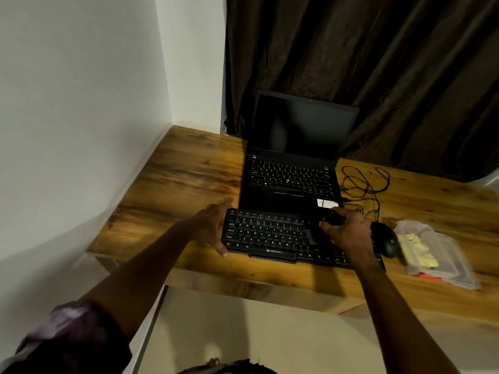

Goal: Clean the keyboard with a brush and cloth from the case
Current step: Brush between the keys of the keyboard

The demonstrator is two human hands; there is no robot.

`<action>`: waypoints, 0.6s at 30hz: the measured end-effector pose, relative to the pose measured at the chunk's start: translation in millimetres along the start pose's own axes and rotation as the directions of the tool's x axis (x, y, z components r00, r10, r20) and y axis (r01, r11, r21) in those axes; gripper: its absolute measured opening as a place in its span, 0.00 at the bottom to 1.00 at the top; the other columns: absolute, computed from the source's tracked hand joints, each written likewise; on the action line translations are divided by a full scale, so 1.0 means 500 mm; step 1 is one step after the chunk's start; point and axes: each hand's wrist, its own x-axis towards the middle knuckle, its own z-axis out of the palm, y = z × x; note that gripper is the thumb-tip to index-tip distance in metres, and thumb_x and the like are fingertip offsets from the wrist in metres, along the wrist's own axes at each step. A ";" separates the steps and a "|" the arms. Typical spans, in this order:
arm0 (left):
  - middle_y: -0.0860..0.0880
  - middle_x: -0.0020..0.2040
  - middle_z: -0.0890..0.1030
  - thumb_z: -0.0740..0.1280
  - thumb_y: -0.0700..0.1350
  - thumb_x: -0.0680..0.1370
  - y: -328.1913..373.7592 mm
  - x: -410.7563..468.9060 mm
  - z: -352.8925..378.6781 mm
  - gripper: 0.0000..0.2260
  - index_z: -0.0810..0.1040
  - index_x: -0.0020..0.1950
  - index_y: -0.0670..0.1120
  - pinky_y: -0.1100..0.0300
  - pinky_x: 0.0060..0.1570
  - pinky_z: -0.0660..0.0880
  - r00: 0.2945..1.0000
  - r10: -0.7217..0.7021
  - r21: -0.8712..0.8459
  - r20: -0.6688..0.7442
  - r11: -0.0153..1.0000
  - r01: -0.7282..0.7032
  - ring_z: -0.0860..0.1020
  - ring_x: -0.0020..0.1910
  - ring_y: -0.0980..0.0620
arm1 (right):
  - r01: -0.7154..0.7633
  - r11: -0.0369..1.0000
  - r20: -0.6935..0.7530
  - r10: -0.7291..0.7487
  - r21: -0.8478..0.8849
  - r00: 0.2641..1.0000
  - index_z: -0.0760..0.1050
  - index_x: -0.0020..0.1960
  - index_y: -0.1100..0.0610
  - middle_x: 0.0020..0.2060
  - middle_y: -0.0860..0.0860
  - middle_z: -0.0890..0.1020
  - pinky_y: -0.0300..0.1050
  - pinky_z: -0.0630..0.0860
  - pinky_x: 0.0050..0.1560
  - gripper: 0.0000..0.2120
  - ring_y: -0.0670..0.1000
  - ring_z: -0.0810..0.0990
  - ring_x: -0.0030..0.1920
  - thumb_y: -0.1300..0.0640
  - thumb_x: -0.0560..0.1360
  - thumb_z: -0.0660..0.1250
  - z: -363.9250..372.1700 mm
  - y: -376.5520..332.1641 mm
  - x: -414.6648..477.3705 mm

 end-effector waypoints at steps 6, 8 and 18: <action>0.43 0.80 0.55 0.85 0.59 0.55 0.001 0.003 0.000 0.70 0.39 0.81 0.50 0.44 0.74 0.59 1.000 0.000 0.008 0.002 1.000 0.000 0.55 0.78 0.40 | 0.132 0.991 0.013 -0.132 -0.034 0.991 0.80 0.61 0.51 0.47 0.52 0.85 0.48 0.84 0.48 0.21 0.49 0.84 0.44 0.54 0.69 0.78 0.042 -0.016 -0.032; 0.43 0.80 0.55 0.85 0.58 0.56 0.000 0.007 0.002 0.70 0.39 0.81 0.50 0.44 0.73 0.59 1.000 -0.002 0.010 0.003 1.000 0.002 0.55 0.78 0.40 | 0.124 0.991 0.059 -0.126 0.043 0.990 0.81 0.60 0.52 0.46 0.51 0.85 0.48 0.85 0.43 0.20 0.48 0.85 0.42 0.55 0.69 0.78 0.047 -0.022 -0.040; 0.48 0.79 0.60 0.74 0.76 0.42 -0.011 0.016 0.000 0.77 0.38 0.81 0.52 0.41 0.74 0.61 1.000 -0.009 0.026 0.001 1.000 0.009 0.58 0.77 0.42 | -0.115 0.970 -0.007 0.119 0.215 0.993 0.77 0.65 0.60 0.46 0.58 0.86 0.33 0.76 0.25 0.25 0.46 0.82 0.26 0.57 0.70 0.78 -0.060 0.116 -0.035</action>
